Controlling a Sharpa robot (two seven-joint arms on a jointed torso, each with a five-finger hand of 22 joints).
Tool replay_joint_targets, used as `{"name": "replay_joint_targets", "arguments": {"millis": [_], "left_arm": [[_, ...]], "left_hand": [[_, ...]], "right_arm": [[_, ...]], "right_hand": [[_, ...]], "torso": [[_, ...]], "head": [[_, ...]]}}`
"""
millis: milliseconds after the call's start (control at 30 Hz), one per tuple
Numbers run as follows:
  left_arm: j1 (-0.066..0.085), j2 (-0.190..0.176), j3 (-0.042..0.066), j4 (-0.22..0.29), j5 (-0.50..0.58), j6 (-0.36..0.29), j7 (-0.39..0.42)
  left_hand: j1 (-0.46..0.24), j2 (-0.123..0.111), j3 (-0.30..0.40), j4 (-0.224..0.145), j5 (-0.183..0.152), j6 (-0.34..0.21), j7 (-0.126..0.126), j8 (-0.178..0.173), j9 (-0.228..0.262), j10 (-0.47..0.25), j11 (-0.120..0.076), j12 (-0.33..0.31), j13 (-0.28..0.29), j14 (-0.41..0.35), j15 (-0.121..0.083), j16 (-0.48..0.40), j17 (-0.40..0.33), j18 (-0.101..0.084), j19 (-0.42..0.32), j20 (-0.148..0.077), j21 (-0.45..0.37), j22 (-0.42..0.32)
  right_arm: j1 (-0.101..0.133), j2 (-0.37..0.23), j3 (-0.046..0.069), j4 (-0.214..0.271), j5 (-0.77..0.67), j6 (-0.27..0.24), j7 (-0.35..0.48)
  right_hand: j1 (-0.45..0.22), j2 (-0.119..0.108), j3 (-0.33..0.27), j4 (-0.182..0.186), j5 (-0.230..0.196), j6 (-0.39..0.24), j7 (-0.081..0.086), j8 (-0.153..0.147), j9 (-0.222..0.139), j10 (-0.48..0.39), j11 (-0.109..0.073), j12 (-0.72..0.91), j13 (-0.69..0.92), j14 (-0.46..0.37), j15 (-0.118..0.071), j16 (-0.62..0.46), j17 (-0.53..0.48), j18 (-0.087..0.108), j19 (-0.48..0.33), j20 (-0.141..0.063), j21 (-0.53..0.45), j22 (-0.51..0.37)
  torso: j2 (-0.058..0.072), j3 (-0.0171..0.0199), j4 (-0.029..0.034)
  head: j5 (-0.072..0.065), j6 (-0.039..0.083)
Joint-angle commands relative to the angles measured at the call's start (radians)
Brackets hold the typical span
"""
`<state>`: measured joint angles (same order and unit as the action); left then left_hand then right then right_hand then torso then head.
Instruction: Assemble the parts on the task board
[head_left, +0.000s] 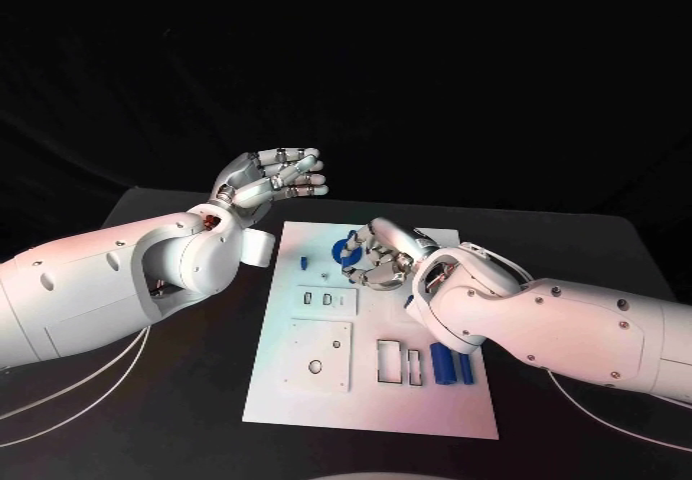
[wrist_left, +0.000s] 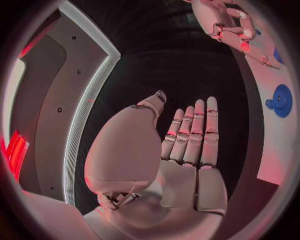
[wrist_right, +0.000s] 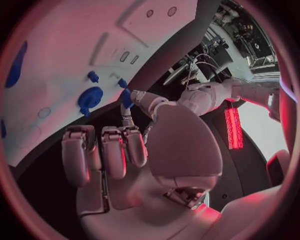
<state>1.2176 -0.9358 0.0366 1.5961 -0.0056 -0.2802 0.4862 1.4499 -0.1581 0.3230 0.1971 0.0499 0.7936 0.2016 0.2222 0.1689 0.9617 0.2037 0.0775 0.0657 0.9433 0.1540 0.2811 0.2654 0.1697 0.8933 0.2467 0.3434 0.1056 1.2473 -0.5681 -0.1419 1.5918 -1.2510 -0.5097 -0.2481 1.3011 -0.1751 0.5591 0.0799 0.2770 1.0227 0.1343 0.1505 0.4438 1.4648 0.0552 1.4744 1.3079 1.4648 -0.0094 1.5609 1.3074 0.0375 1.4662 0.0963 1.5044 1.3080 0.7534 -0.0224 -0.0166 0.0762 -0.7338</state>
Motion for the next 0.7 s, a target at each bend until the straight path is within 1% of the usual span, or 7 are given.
{"name": "replay_joint_targets", "arguments": {"millis": [33, 133, 333, 433, 500, 533, 700], "left_arm": [[0.001, 0.004, 0.001, 0.000, 0.002, 0.003, 0.003], [0.001, 0.005, 0.001, 0.000, 0.002, 0.003, 0.002], [0.001, 0.007, 0.001, -0.002, 0.002, 0.002, 0.001], [0.001, 0.007, 0.001, -0.003, 0.002, 0.001, 0.000], [0.001, 0.007, 0.001, -0.004, 0.002, 0.000, 0.000], [0.001, 0.007, 0.001, -0.004, 0.002, 0.000, 0.000], [0.001, 0.006, 0.001, -0.005, 0.002, -0.001, 0.000]], "left_hand": [[0.000, 0.001, -0.004, -0.003, 0.000, -0.005, 0.065, -0.003, 0.000, 0.005, 0.003, -0.006, 0.001, -0.007, 0.000, -0.006, 0.001, 0.012, -0.003, 0.004, -0.005, -0.001], [0.000, 0.001, -0.004, -0.003, 0.000, -0.005, 0.065, -0.003, 0.000, 0.005, 0.003, -0.006, 0.001, -0.008, 0.000, -0.007, 0.001, 0.012, -0.003, 0.004, -0.005, -0.001], [-0.001, 0.001, -0.004, -0.003, 0.000, -0.004, 0.065, -0.003, 0.000, 0.006, 0.003, -0.005, 0.001, -0.008, 0.000, -0.007, 0.001, 0.012, -0.003, 0.004, -0.005, -0.001], [-0.002, 0.002, -0.004, -0.002, 0.000, -0.004, 0.065, -0.003, 0.000, 0.006, 0.003, -0.005, 0.001, -0.008, 0.000, -0.007, 0.001, 0.012, -0.003, 0.004, -0.005, -0.001], [-0.002, 0.002, -0.004, -0.002, 0.000, -0.004, 0.065, -0.003, 0.000, 0.006, 0.003, -0.005, 0.001, -0.008, 0.000, -0.007, 0.001, 0.012, -0.003, 0.004, -0.005, -0.001], [-0.002, 0.002, -0.004, -0.002, 0.000, -0.004, 0.065, -0.003, 0.000, 0.006, 0.003, -0.005, 0.001, -0.008, 0.000, -0.007, 0.001, 0.012, -0.003, 0.004, -0.005, -0.001], [-0.002, 0.002, -0.004, -0.002, 0.000, -0.004, 0.065, -0.003, 0.000, 0.006, 0.003, -0.005, 0.001, -0.008, 0.000, -0.007, 0.001, 0.012, -0.003, 0.004, -0.005, -0.001]], "right_arm": [[-0.014, 0.019, -0.002, -0.007, -0.087, 0.041, -0.049], [-0.028, 0.035, -0.004, -0.014, -0.105, 0.049, -0.056], [-0.041, 0.052, -0.007, -0.021, -0.132, 0.063, -0.067], [-0.048, 0.061, -0.009, -0.025, -0.141, 0.070, -0.072], [-0.054, 0.065, -0.009, -0.027, -0.144, 0.072, -0.074], [-0.056, 0.066, -0.010, -0.028, -0.145, 0.073, -0.075], [-0.063, 0.071, -0.011, -0.031, -0.147, 0.078, -0.080]], "right_hand": [[-0.007, 0.001, 0.007, 0.000, 0.006, 0.007, -0.005, 0.005, 0.006, 0.030, -0.008, -0.004, 0.156, 0.100, -0.009, 0.002, 0.239, -0.016, 0.050, -0.004, 0.002, 0.208], [-0.009, -0.001, 0.007, -0.001, 0.007, 0.007, -0.005, 0.005, 0.006, 0.029, -0.008, -0.005, 0.155, 0.100, -0.009, 0.002, 0.238, -0.016, 0.050, -0.004, 0.001, 0.208], [-0.012, -0.003, 0.006, -0.002, 0.007, 0.005, -0.005, 0.006, 0.007, 0.028, -0.008, -0.006, 0.154, 0.100, -0.009, 0.001, 0.236, -0.016, 0.048, -0.005, 0.000, 0.206], [-0.012, -0.004, 0.006, -0.002, 0.007, 0.005, -0.005, 0.006, 0.007, 0.029, -0.008, -0.005, 0.154, 0.100, -0.009, 0.001, 0.236, -0.016, 0.049, -0.005, 0.000, 0.207], [-0.014, -0.006, 0.005, -0.003, 0.008, 0.005, -0.005, 0.006, 0.007, 0.029, -0.008, -0.006, 0.154, 0.100, -0.009, 0.001, 0.236, -0.016, 0.049, -0.005, 0.001, 0.207], [-0.014, -0.006, 0.005, -0.003, 0.008, 0.005, -0.005, 0.006, 0.007, 0.029, -0.008, -0.006, 0.154, 0.100, -0.009, 0.001, 0.236, -0.016, 0.049, -0.005, 0.001, 0.207], [-0.018, -0.008, 0.005, -0.004, 0.008, 0.004, -0.005, 0.007, 0.008, 0.029, -0.008, -0.006, 0.154, 0.099, -0.009, 0.001, 0.235, -0.015, 0.048, -0.005, -0.001, 0.206]], "torso": [[0.001, 0.0009, -0.0016], [0.002, 0.0019, -0.0012], [0.001, 0.0012, -0.0013], [0.002, 0.0025, -0.0019], [0.002, 0.0035, -0.0025], [0.002, 0.0030, -0.0024], [0.004, 0.0030, 0.0004]], "head": [[0.007, -0.002], [0.006, -0.002], [0.010, -0.003], [0.010, -0.002], [0.012, -0.005], [0.013, -0.006], [0.014, -0.010]]}}
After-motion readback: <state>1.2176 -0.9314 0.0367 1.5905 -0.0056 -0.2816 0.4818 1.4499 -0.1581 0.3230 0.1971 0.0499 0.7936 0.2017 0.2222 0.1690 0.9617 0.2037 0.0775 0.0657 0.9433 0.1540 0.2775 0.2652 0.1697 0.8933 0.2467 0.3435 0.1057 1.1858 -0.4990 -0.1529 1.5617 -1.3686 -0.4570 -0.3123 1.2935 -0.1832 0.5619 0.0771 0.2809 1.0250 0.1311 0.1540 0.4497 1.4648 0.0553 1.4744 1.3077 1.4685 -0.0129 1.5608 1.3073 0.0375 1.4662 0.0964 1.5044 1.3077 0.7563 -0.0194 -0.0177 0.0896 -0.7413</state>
